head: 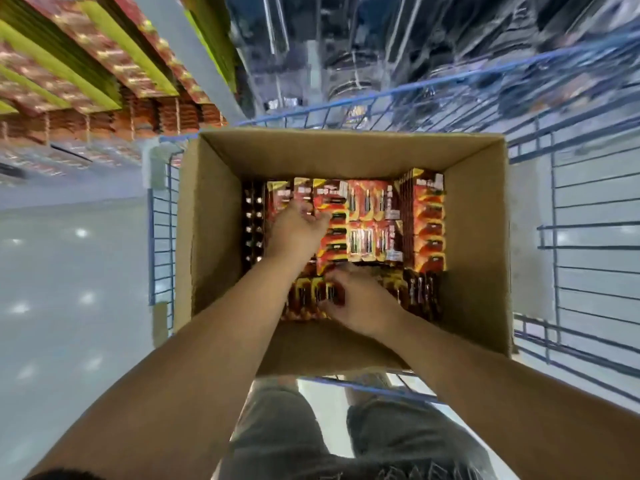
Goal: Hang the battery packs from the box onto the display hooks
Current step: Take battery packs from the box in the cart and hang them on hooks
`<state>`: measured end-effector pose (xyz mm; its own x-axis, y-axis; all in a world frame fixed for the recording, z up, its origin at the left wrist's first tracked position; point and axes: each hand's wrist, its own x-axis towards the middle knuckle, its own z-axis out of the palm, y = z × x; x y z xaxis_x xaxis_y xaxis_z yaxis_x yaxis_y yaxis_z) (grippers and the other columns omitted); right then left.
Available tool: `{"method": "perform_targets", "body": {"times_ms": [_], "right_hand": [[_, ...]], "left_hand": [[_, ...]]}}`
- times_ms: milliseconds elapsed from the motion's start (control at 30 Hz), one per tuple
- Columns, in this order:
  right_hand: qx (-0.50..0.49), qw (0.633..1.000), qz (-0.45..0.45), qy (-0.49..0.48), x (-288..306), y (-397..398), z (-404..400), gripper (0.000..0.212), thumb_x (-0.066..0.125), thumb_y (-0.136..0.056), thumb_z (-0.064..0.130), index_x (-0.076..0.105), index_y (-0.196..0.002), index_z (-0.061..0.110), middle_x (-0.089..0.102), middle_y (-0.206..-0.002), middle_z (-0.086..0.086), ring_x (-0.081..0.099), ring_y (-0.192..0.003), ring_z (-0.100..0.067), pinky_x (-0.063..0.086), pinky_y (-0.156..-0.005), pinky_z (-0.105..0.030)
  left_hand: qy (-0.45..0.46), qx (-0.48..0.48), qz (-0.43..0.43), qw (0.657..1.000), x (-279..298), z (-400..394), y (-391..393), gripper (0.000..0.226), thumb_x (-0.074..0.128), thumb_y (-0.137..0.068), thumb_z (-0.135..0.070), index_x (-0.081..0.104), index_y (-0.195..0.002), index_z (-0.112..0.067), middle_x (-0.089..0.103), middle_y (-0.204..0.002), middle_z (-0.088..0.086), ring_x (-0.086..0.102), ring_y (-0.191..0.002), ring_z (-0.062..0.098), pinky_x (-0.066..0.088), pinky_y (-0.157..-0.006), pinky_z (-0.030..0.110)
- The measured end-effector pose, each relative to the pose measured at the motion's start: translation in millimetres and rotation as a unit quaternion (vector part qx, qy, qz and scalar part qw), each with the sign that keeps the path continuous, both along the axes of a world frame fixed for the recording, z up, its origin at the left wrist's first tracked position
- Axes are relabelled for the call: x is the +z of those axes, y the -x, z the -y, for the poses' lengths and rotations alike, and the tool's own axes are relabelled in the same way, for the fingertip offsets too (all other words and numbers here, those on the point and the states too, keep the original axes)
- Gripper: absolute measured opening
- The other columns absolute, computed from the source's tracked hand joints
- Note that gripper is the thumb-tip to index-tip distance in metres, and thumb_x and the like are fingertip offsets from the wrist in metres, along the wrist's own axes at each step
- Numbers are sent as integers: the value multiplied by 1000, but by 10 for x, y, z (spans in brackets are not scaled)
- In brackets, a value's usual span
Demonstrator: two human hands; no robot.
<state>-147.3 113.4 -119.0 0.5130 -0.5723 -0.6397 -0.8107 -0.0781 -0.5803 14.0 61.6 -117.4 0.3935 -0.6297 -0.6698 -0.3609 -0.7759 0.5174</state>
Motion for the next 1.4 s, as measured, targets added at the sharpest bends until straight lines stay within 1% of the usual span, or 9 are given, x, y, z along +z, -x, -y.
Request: {"method": "perform_targets", "body": {"times_ms": [233,333,467,633,767,967,1100,1200,1400], "right_hand": [[-10,999,-32,27,-207,-100,-49,59,73,-94,34,54,-147,18,51,-144,-4,52,-130,-24,50,-106,-38],[-19,999,-46,12,-232,-151,-44,63,76,-93,30,50,-148,16,49,-146,-5,58,-123,-26,56,-100,-39],[-1,997,-60,42,-235,-211,50,46,75,-93,30,62,-134,13,59,-131,-7,59,-117,-27,56,-95,-39],[80,995,-59,-5,-161,-336,137,46,72,-94,30,62,-138,23,55,-131,-4,57,-118,-25,56,-92,-40],[169,982,-87,-4,-172,-518,88,48,71,-92,49,62,-135,28,67,-123,0,62,-114,-24,53,-82,-35],[203,975,-94,-5,-139,-685,-35,46,66,-99,39,60,-143,26,67,-131,-6,62,-121,-29,58,-90,-40],[112,986,-74,-100,141,-352,178,27,65,-100,38,65,-126,30,66,-126,-2,60,-111,-22,48,-83,-32],[-36,984,-22,-174,363,27,296,15,66,-101,39,64,-115,39,68,-122,10,62,-114,-13,50,-99,-34],[-377,885,125,-241,784,414,386,32,69,-100,27,66,-129,39,76,-123,9,71,-117,-18,53,-106,-49]], "left_hand": [[-23,-27,45,998,-139,144,182,60,74,-95,-42,55,-144,-13,66,-133,5,65,-120,27,53,-89,30],[-14,-57,64,996,-138,147,186,51,69,-99,-35,54,-144,-17,67,-133,3,67,-109,23,51,-81,29],[-6,-30,-3,1000,-121,84,7,56,70,-100,-30,52,-151,-17,63,-143,2,64,-125,24,49,-95,27],[3,26,-50,998,-140,-42,-261,26,68,-100,-21,68,-126,-25,73,-116,-6,71,-107,17,60,-95,44],[27,74,-87,993,-136,-101,-363,24,67,-100,-20,66,-122,-30,73,-113,-9,71,-103,13,61,-93,42],[48,116,-126,984,-26,-114,-442,17,64,-101,-20,62,-104,-36,73,-109,-8,72,-100,15,61,-92,42],[53,134,-129,981,132,-118,-468,16,62,-102,-25,61,-110,-38,72,-108,-9,71,-99,15,61,-87,40],[60,147,-132,979,304,-111,-481,16,59,-102,-25,60,-112,-37,70,-105,-9,69,-97,14,58,-79,33],[84,156,-175,968,763,-231,-447,13,63,-102,-25,65,-105,-37,77,-97,-9,76,-82,9,56,-61,22]]}}
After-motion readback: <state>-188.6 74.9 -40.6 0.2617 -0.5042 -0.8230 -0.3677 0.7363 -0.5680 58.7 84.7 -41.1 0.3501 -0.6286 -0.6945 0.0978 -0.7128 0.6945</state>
